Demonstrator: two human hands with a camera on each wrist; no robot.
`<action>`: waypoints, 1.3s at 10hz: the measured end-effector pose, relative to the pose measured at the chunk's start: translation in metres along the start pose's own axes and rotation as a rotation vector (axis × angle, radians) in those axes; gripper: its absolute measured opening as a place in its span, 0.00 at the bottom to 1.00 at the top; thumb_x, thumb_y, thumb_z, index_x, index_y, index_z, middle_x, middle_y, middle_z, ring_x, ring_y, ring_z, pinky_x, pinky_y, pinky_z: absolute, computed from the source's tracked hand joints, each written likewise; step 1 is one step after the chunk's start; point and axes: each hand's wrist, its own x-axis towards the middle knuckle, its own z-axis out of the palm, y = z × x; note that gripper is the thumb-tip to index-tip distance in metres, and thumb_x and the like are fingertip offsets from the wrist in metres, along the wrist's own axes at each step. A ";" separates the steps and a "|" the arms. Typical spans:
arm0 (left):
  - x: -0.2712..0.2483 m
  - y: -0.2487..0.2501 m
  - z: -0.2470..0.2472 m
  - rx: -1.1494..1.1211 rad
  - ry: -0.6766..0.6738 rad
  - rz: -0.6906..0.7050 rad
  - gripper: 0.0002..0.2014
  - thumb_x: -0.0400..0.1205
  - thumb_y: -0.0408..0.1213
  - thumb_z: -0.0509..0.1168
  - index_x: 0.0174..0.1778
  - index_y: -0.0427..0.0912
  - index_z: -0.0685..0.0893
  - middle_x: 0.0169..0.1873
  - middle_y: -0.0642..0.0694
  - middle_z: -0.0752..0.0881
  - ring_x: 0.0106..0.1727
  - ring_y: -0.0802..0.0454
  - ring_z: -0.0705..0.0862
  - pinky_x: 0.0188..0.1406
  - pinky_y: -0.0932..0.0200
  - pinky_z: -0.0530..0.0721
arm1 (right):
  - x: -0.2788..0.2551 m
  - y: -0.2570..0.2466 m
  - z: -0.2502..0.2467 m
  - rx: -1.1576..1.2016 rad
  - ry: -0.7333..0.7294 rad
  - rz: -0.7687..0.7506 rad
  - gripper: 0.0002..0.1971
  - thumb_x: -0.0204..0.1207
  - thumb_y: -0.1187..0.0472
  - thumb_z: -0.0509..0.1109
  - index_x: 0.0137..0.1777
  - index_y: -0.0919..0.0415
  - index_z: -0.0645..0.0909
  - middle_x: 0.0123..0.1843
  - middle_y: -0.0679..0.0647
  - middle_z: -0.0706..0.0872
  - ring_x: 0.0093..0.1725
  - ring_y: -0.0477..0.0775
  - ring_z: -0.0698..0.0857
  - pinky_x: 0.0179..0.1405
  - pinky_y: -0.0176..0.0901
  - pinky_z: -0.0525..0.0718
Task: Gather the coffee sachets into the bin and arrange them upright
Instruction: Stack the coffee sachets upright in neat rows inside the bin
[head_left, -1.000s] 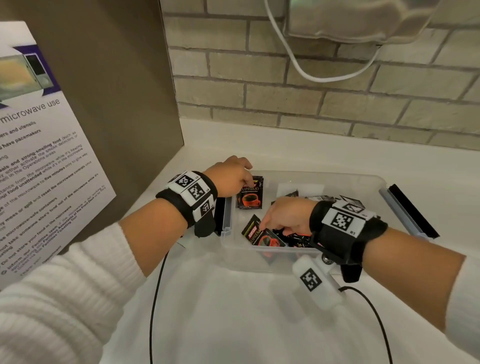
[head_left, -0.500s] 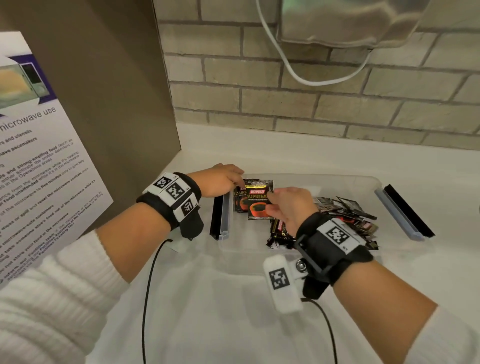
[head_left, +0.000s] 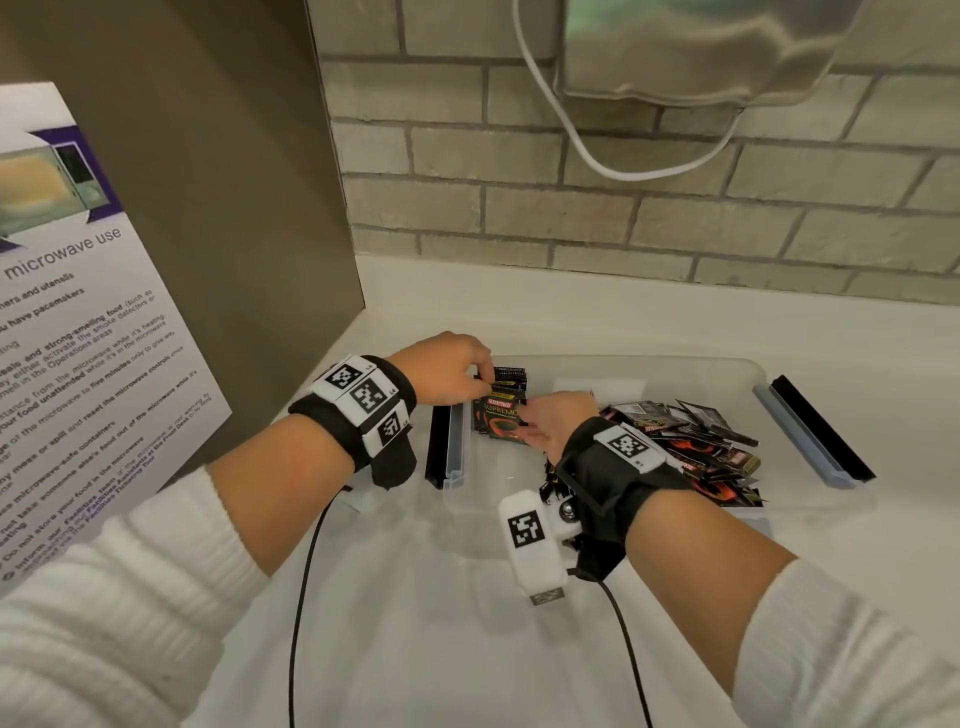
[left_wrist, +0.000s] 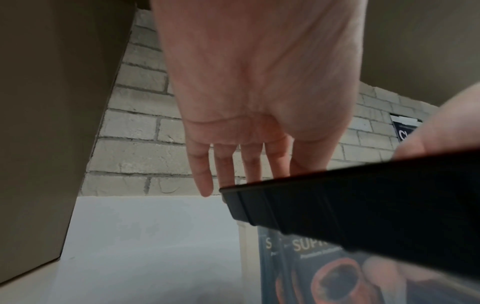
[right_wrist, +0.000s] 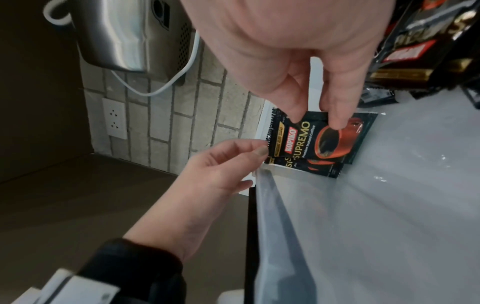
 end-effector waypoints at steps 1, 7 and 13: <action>0.002 0.004 -0.001 0.028 0.044 0.008 0.07 0.78 0.40 0.67 0.49 0.44 0.84 0.54 0.45 0.84 0.55 0.48 0.80 0.54 0.54 0.79 | 0.002 -0.008 0.005 0.640 -0.070 0.169 0.18 0.84 0.65 0.57 0.73 0.68 0.68 0.71 0.63 0.77 0.51 0.51 0.83 0.46 0.34 0.85; 0.001 0.008 0.002 0.205 -0.082 -0.015 0.17 0.85 0.37 0.53 0.66 0.53 0.80 0.77 0.48 0.63 0.74 0.46 0.64 0.71 0.47 0.63 | -0.004 0.017 -0.054 0.510 -0.036 -0.071 0.17 0.78 0.73 0.59 0.62 0.58 0.77 0.59 0.65 0.78 0.46 0.56 0.80 0.38 0.41 0.80; -0.001 0.008 0.003 0.231 -0.001 0.011 0.15 0.84 0.40 0.56 0.62 0.54 0.83 0.78 0.50 0.64 0.78 0.48 0.56 0.74 0.46 0.57 | -0.036 0.016 -0.083 -0.584 -0.160 -0.092 0.24 0.79 0.62 0.66 0.76 0.63 0.70 0.69 0.59 0.79 0.68 0.59 0.79 0.70 0.47 0.77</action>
